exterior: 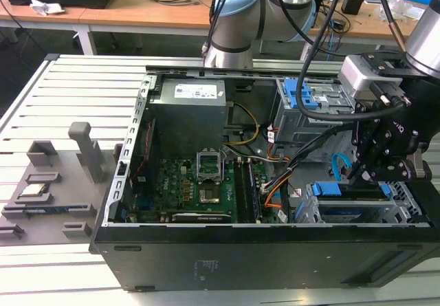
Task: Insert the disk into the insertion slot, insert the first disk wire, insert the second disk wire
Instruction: 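Insert the second disk wire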
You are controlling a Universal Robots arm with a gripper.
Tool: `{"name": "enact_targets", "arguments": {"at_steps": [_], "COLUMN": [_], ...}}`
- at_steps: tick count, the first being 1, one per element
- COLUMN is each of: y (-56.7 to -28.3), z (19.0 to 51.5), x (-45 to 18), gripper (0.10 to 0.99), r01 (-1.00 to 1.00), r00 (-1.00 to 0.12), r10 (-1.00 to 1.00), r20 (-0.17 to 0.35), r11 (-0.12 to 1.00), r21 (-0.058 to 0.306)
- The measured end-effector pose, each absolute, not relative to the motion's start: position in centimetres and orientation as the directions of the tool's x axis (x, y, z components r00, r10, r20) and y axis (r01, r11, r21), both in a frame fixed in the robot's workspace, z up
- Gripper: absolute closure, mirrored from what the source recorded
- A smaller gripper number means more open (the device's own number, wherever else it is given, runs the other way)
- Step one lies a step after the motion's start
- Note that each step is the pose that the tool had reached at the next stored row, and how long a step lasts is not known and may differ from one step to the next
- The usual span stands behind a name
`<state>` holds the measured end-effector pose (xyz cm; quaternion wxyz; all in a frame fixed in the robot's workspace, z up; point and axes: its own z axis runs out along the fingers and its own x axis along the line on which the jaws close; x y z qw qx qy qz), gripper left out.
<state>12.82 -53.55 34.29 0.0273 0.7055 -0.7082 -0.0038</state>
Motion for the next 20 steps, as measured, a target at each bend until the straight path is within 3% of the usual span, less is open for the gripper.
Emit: {"name": "enact_targets", "arguments": {"at_steps": [14, 16, 17, 20], "y": [-53.63, -53.63, -53.63, -53.63], "z": [33.90, 33.89, 33.89, 34.30], "x": [12.82, 12.82, 12.82, 12.82], "gripper": [0.925, 0.914, 0.847, 0.847], "r01": [-0.999, -0.999, -0.999, -0.999], "r00": [-0.003, -0.003, -0.003, -0.003], "r10": [-0.999, -0.999, -0.999, -0.999], "r20": [0.032, 0.032, 0.032, 0.032], "r11": [0.004, 0.004, 0.004, 0.004], "r21": [0.043, 0.043, 0.043, 0.043]}}
